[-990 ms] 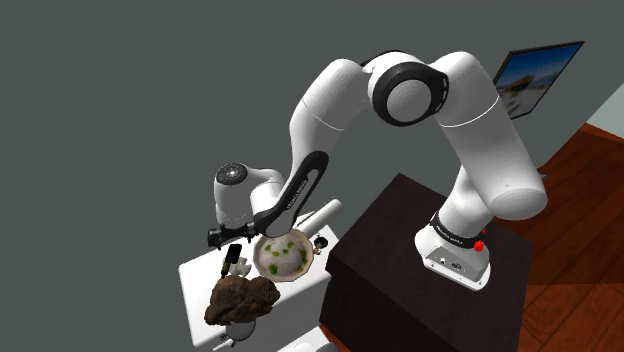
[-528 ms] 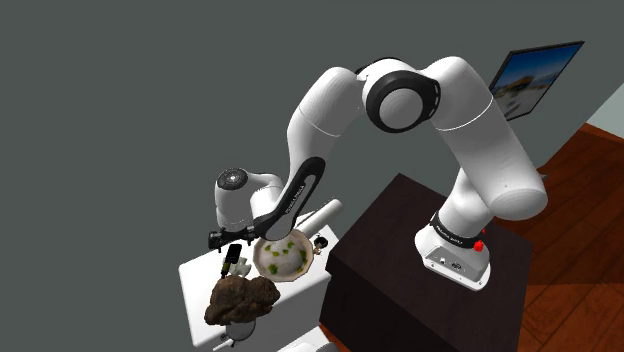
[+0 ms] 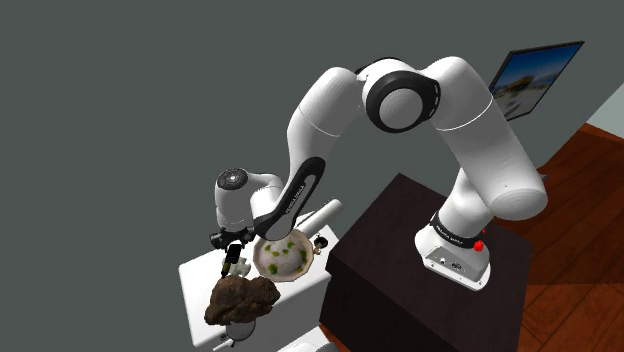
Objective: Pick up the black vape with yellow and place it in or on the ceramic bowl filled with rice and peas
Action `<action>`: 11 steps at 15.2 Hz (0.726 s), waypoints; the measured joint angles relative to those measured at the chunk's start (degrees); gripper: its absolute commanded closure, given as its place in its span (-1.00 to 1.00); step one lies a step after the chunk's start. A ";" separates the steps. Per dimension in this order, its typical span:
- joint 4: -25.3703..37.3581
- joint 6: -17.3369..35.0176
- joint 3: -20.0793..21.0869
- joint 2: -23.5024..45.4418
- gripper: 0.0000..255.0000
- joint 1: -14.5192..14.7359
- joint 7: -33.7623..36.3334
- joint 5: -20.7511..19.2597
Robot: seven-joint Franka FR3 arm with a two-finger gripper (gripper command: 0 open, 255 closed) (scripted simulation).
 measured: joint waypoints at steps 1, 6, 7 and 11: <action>0.00 0.00 0.00 0.00 1.00 0.00 0.00 0.00; 0.00 0.01 0.00 0.00 1.00 0.00 0.00 0.00; -0.21 -0.13 0.09 -0.31 1.00 -0.09 -0.05 0.05; -1.74 -1.34 0.95 -2.98 1.00 -0.69 -0.41 0.55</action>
